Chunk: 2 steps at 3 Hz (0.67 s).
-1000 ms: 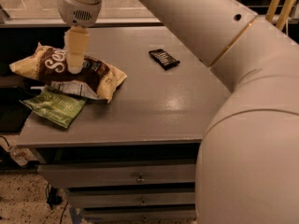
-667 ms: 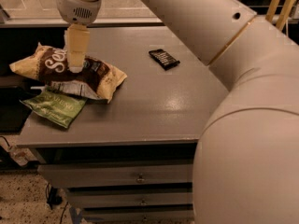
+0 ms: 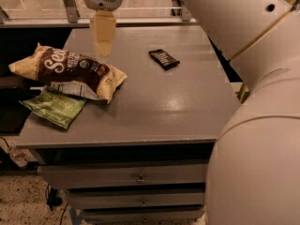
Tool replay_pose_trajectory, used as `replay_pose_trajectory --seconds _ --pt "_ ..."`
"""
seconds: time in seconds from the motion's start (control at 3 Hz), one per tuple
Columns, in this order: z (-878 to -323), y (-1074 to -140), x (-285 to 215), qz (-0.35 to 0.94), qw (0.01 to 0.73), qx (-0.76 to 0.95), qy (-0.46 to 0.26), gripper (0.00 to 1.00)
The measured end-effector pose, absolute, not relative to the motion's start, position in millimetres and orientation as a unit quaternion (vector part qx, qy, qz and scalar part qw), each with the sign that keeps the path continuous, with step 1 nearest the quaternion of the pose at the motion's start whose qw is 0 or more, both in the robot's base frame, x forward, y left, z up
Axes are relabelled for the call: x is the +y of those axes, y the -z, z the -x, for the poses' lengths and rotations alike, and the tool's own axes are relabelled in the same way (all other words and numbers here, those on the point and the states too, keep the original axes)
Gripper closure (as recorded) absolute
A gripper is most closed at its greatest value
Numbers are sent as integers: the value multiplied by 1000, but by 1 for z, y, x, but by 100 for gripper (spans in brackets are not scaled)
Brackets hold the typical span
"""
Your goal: Move brown chip bag near green jalapeno chip bag
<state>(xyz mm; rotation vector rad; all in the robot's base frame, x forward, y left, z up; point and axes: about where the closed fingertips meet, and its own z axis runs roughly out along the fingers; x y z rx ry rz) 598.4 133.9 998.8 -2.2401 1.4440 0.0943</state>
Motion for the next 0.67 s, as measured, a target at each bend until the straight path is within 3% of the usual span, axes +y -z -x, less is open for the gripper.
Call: replay_pose_trajectory --seconds 0.67 --pt "-614 -988 51 806 192 560 12 0"
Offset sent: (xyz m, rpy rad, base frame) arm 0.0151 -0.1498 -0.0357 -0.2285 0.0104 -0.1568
